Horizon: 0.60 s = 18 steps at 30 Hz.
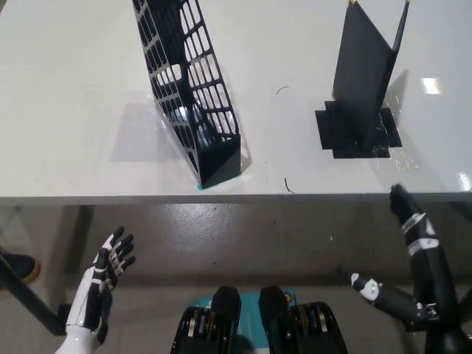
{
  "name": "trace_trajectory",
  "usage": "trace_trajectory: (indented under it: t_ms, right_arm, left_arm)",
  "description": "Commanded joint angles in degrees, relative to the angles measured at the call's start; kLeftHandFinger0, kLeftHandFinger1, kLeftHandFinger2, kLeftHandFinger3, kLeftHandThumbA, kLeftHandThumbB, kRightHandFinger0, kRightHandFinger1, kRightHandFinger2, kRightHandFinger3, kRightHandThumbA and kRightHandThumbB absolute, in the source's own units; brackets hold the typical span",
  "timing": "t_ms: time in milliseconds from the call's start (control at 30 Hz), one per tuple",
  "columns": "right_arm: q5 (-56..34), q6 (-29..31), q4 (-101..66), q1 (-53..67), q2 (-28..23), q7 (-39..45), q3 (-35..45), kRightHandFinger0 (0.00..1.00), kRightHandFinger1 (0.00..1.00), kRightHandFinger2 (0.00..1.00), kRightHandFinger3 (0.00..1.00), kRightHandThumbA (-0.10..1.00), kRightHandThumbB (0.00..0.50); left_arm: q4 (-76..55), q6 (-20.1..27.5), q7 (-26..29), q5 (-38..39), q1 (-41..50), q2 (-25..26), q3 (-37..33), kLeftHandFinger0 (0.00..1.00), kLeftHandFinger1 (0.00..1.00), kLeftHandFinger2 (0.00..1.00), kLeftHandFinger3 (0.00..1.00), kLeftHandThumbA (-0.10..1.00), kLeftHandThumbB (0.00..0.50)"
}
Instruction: A notebook is kept standing on the table on the right hand side and a black shelf is kept on the left hand side and the robot uses its right hand to grab the notebook and places it in the shelf
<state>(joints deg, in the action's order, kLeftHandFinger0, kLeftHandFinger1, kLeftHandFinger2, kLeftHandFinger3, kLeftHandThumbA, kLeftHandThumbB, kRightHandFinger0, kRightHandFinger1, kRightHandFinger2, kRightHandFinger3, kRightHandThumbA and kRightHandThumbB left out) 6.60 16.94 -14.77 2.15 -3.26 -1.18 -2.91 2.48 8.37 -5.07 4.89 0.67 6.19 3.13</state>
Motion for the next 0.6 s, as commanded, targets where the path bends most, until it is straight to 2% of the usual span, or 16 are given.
trace_trajectory:
  t_ms: [0, 67, 133, 267, 367, 433, 533, 567]
  right_arm:
    - [0.6, 1.1, -3.1, -6.0, 0.2, -2.2, 3.1, 1.0, 1.0, 1.0, 1.0, 1.0, 0.287]
    - [1.4, -1.2, -1.1, -9.7, 0.6, -3.7, 4.9, 1.0, 1.0, 1.0, 1.0, 1.0, 0.329]
    - [0.8, -2.5, 0.4, -12.0, 0.7, -4.2, 6.2, 1.0, 1.0, 1.0, 1.0, 1.0, 0.355]
    - [1.0, -3.6, 6.2, -18.8, 0.7, -6.0, 8.8, 1.0, 1.0, 1.0, 1.0, 1.0, 0.342]
    - [0.2, -5.9, 10.0, -23.0, 0.3, -6.2, 9.9, 1.0, 1.0, 1.0, 1.0, 1.0, 0.351]
    - [1.1, -5.9, 12.8, -25.6, 0.0, -6.9, 10.4, 1.0, 1.0, 1.0, 1.0, 1.0, 0.343]
    - [2.6, -6.7, 17.5, -29.6, -0.3, -8.5, 11.0, 1.0, 1.0, 1.0, 1.0, 1.0, 0.347]
    - [3.3, -8.5, 19.6, -31.6, -0.3, -9.3, 11.3, 1.0, 1.0, 1.0, 1.0, 1.0, 0.368]
  left_arm:
    - [-1.8, 0.7, -0.8, 0.7, -0.8, -0.2, -0.6, 1.0, 1.0, 1.0, 1.0, 1.0, 0.222]
    - [-1.8, 0.5, -0.9, 0.7, -0.8, -0.2, -0.7, 1.0, 1.0, 1.0, 1.0, 1.0, 0.225]
    - [-1.9, 0.3, -1.2, 0.6, -0.3, 0.0, -1.0, 1.0, 1.0, 1.0, 1.0, 1.0, 0.195]
    - [-1.3, 0.4, -1.2, 0.2, -0.1, 0.3, -1.4, 1.0, 1.0, 1.0, 1.0, 1.0, 0.167]
    - [-1.2, 0.2, -0.4, -1.3, 0.2, 0.4, -1.6, 1.0, 1.0, 1.0, 1.0, 1.0, 0.177]
    - [-1.2, 0.4, -0.4, -1.2, 0.2, 0.3, -1.7, 1.0, 1.0, 1.0, 1.0, 1.0, 0.151]
    - [-1.2, 0.6, -0.5, -1.0, 0.5, 0.3, -1.8, 1.0, 1.0, 1.0, 1.0, 1.0, 0.145]
    - [-0.8, 1.1, -0.7, -0.6, 0.5, 0.4, -1.8, 1.0, 1.0, 1.0, 1.0, 1.0, 0.131]
